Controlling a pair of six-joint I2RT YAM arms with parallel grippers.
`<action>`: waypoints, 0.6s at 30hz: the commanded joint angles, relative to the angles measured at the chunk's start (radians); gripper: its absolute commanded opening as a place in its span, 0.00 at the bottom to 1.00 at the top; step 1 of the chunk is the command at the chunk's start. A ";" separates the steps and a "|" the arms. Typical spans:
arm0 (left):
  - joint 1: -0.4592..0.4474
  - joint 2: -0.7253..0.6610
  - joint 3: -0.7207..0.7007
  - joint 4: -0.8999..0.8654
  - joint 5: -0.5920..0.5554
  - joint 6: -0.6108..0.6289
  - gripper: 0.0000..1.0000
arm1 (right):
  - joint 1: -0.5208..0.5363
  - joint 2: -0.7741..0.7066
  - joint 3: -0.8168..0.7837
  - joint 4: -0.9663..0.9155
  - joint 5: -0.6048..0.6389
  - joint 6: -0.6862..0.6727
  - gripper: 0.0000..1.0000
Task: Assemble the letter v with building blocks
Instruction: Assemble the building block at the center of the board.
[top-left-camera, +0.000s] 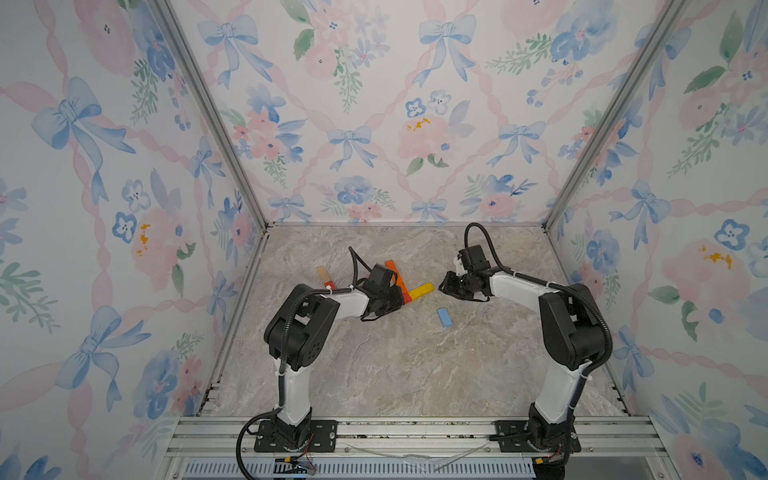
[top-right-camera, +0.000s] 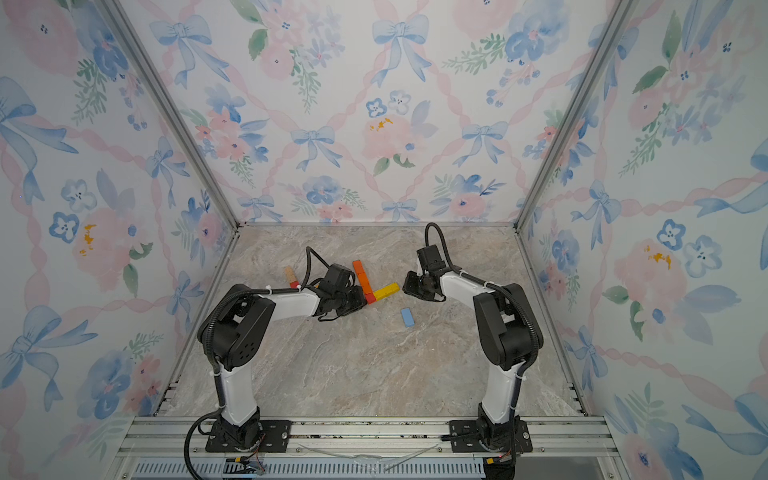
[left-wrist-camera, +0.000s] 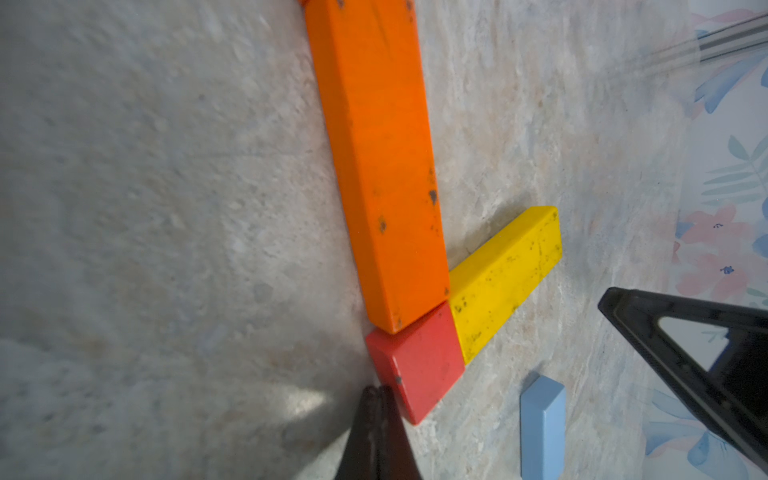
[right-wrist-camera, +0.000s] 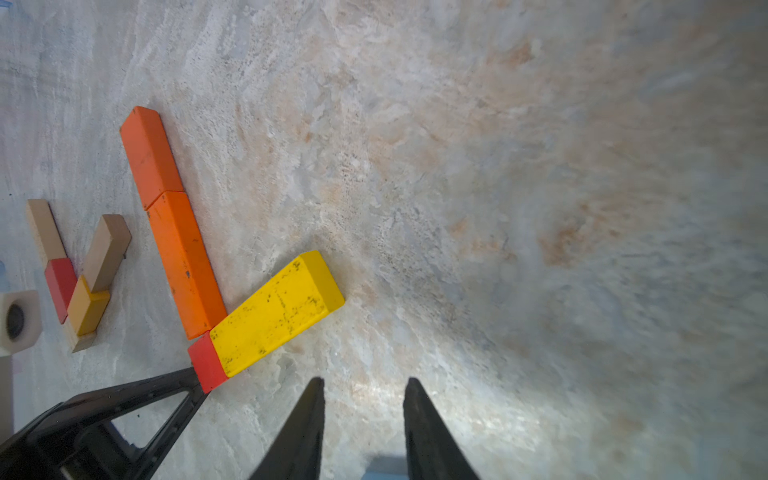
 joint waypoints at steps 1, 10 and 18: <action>-0.006 0.017 0.008 -0.033 -0.021 -0.003 0.04 | -0.005 -0.058 -0.023 -0.014 0.017 0.002 0.39; 0.002 -0.090 -0.015 -0.072 -0.069 0.019 0.04 | 0.060 -0.135 -0.044 -0.156 0.126 -0.063 0.60; 0.021 -0.230 -0.074 -0.101 -0.110 0.030 0.05 | 0.136 -0.155 -0.070 -0.235 0.180 -0.077 0.72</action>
